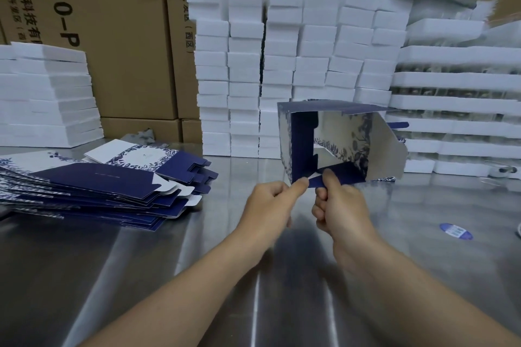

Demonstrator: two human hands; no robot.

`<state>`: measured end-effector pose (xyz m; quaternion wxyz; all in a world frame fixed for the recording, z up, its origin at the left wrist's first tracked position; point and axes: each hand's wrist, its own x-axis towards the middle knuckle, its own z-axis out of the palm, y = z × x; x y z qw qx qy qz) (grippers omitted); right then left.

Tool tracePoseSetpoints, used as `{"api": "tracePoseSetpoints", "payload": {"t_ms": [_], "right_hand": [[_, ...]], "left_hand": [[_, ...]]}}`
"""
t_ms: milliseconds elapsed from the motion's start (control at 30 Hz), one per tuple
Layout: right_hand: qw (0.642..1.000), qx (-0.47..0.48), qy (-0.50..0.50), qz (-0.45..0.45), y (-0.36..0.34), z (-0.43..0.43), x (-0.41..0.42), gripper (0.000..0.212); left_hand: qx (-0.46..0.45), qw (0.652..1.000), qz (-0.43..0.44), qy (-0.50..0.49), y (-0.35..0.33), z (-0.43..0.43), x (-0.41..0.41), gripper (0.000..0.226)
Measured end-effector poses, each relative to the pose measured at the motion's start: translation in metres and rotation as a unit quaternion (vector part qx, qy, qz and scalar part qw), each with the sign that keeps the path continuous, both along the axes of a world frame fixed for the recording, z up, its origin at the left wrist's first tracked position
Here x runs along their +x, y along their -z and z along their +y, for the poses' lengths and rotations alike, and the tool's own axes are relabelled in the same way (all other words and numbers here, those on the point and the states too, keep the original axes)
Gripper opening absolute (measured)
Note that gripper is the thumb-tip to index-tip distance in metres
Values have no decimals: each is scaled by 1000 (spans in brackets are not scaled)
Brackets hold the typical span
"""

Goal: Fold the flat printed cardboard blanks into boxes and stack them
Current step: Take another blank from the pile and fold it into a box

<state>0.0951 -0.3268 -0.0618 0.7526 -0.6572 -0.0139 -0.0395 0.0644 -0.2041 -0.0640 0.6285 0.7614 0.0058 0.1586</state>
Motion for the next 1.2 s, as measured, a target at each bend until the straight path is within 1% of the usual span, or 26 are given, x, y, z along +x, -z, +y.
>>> {"api": "tracePoseSetpoints", "payload": {"t_ms": [100,200,333,433,567,667,767,867,1000,1067,1200], "right_hand": [[1000,4,2,2,-1,0,-2,45],[1000,3,-5,2,-4,1,-7,46],[1000,6,-2,-10,-7,3,-10,47],[1000,5,-1,-16,-8,5,-11,50],[1000,-2,-10,-17,-10,4,-14,51],[999,5,-37,-16,-11,6,-18,42],[997,13,-69,-19,-13,7,-22,31],[996,8,-88,-31,-15,7,-25,30],[996,-3,-78,-48,-14,8,-26,28],[996,-2,-78,-46,-12,10,-26,29],[994,-22,-101,-38,-12,11,-26,31]], "left_hand": [[-81,995,23,56,-3,-4,-1,41],[-133,988,21,75,-4,-4,-2,40],[-141,987,12,77,-7,-5,-4,31],[-153,985,9,81,-7,-5,-5,29],[-163,985,5,62,-4,-6,-3,32],[-182,982,7,54,-2,-3,1,39],[-197,978,10,62,-3,1,3,36],[-195,979,19,64,-4,0,2,26],[-197,977,40,65,-2,-1,0,34],[-181,980,39,70,-2,-1,0,36],[-167,984,18,55,-4,-2,0,34]]}}
